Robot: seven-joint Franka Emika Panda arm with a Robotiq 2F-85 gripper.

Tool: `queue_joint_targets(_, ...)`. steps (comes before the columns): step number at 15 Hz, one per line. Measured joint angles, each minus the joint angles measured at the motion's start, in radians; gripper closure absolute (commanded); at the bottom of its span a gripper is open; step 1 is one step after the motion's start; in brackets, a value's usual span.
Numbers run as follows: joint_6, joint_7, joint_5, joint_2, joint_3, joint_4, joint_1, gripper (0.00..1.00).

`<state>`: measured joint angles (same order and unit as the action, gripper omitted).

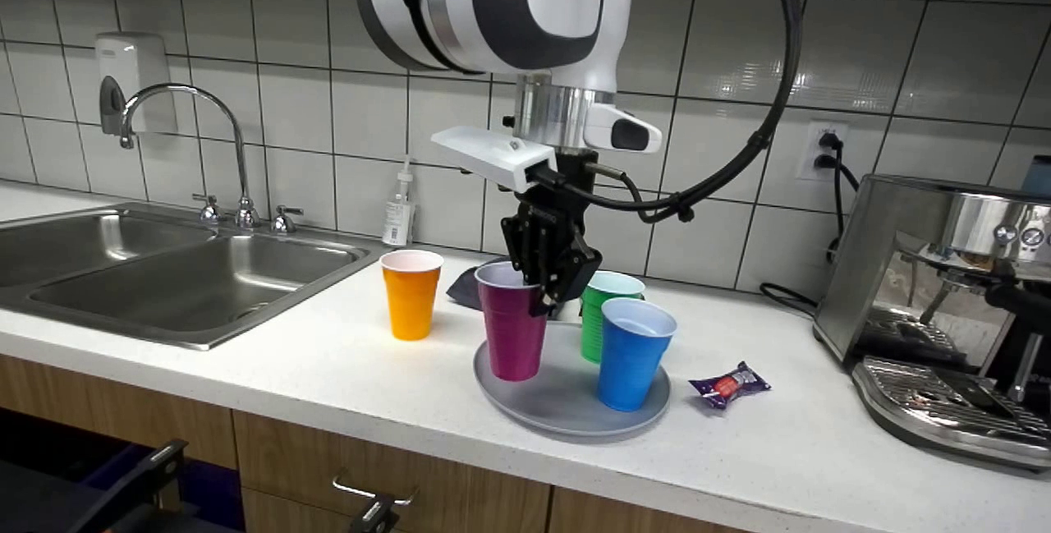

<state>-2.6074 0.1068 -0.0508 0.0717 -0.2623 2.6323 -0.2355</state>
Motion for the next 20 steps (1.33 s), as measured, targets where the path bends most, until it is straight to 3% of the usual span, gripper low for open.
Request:
queue_joint_targets(8,-0.001,0.0,-0.068,-0.102,-0.01,-0.069,-0.006,0.98)
queue_joint_targets(20,-0.022,0.0,-0.088,-0.137,-0.025,-0.085,-0.029,0.98)
